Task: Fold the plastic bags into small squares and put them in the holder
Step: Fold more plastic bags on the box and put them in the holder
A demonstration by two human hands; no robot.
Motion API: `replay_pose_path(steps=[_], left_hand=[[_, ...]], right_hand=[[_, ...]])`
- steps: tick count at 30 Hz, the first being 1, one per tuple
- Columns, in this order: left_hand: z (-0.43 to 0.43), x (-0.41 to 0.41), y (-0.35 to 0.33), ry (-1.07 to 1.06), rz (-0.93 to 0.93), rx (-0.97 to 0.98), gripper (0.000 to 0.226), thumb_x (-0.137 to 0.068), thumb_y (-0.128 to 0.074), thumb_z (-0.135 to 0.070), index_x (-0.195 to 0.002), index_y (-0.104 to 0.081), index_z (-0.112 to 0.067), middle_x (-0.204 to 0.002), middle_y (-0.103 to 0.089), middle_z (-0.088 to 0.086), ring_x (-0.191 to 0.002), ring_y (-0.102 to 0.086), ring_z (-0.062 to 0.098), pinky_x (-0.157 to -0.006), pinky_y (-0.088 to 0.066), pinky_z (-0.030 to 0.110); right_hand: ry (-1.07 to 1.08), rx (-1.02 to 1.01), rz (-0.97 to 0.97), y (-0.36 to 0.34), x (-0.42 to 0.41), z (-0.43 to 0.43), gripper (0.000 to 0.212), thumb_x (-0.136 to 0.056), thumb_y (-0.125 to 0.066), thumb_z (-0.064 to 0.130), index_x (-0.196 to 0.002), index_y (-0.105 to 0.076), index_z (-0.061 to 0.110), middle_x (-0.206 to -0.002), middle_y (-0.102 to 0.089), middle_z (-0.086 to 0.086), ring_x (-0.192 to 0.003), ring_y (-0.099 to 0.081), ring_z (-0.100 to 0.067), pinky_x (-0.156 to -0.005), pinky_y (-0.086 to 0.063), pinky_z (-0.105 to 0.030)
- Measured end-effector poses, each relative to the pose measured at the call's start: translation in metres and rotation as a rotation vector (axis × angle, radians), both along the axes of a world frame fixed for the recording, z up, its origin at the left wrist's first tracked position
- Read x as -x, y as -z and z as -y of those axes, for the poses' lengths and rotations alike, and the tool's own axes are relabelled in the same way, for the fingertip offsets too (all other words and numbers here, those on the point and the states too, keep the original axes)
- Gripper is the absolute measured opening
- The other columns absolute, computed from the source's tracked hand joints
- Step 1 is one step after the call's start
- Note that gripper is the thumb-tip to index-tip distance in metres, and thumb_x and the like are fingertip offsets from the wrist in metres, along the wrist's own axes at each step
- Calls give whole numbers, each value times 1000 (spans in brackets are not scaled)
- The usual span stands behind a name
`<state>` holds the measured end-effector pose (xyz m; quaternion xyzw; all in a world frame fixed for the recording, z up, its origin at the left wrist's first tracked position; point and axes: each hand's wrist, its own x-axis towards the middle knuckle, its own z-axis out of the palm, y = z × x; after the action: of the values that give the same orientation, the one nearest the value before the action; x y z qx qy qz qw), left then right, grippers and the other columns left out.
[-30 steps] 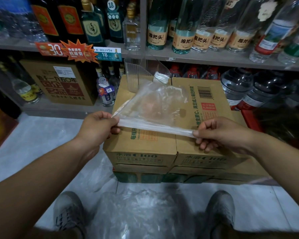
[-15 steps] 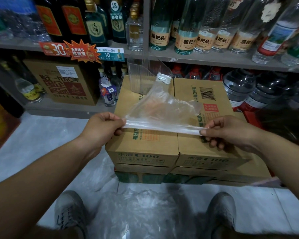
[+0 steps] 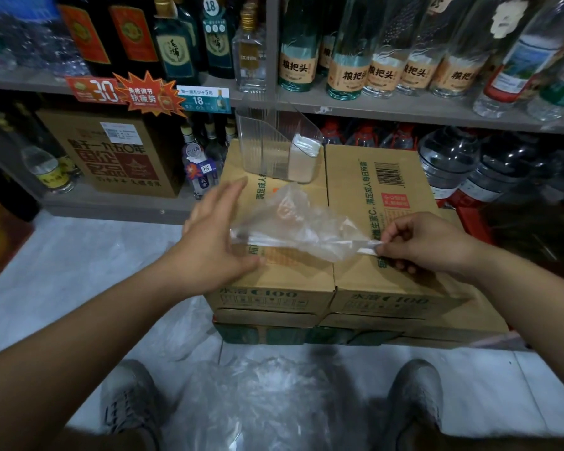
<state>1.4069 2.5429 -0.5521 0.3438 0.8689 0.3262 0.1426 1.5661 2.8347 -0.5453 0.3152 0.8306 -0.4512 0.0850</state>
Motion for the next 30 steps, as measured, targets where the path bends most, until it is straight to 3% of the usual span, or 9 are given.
replay_pose_path(steps=[2, 4, 8, 11, 16, 20, 23, 26, 30], left_hand=[[-5, -7, -6, 112, 26, -129, 107, -71, -86, -50, -154, -19, -49, -159, -24, -20, -147, -22, 1, -120, -25, 30], [-12, -9, -7, 75, 86, -259, 78, -75, -77, -53, -144, -41, -46, -143, -49, -20, -129, -43, -11, -109, -37, 19], [-23, 0, -2, -100, 53, -375, 4, -93, -71, -25, -96, -72, -21, -89, -70, -2, -82, -63, 5, -80, -53, 27], [-28, 9, 6, -224, 139, -479, 10, -95, -69, -23, -86, -69, -18, -75, -61, 7, -67, -55, 11, -65, -49, 31], [-35, 15, 14, -337, 242, -533, 15, -98, -65, -20, -89, -64, -8, -74, -53, 8, -67, -48, 19, -63, -43, 33], [-37, 16, 16, -334, 257, -544, 15, -97, -65, -17, -89, -64, -5, -73, -53, 8, -67, -47, 20, -64, -42, 33], [-35, 16, 14, -322, 255, -546, 14, -97, -65, -18, -88, -64, -7, -74, -53, 8, -68, -48, 20, -65, -43, 33], [-34, 16, 13, -308, 259, -540, 17, -97, -66, -21, -91, -64, -5, -75, -54, 9, -67, -49, 20, -65, -44, 34], [-34, 14, 7, -303, 348, -584, 10, -97, -66, -18, -103, -65, -10, -78, -56, 10, -68, -55, 14, -68, -48, 27]], right_hand=[[-24, -5, 5, -1, 0, 0, 10, -87, -77, 10, -88, -69, 5, -59, -64, -4, -49, -58, -10, -48, -50, -23], [-49, 7, 11, -2, -2, 0, 8, -87, -76, 7, -89, -69, 4, -66, -64, -8, -55, -59, -14, -53, -52, -26], [-96, 34, -3, -4, -5, -1, 10, -86, -74, 0, -94, -68, -1, -70, -63, -8, -53, -58, -9, -50, -51, -20], [-141, 33, 14, -7, -9, -4, 16, -84, -77, 4, -97, -68, 0, -78, -65, -13, -62, -60, -15, -56, -53, -23], [-257, -114, 106, -22, -8, -5, 37, -74, -88, 25, -105, -69, 19, -96, -67, -4, -83, -62, -16, -76, -51, -25], [-205, -188, -239, -37, 8, 15, 68, -71, -84, 40, -133, -57, 32, -111, -61, 4, -99, -61, -10, -84, -53, -18], [-147, -51, -409, -41, 25, 30, 80, -69, -75, 52, -144, -48, 39, -118, -60, 4, -103, -64, -15, -88, -59, -33], [-78, 109, -443, -36, 37, 37, 65, -81, -75, 34, -142, -52, 31, -105, -65, -3, -88, -71, -20, -80, -60, -36], [-11, 263, -473, -33, 40, 39, 12, -94, -64, 5, -104, -67, 1, -75, -71, -7, -67, -68, -18, -67, -60, -30]])
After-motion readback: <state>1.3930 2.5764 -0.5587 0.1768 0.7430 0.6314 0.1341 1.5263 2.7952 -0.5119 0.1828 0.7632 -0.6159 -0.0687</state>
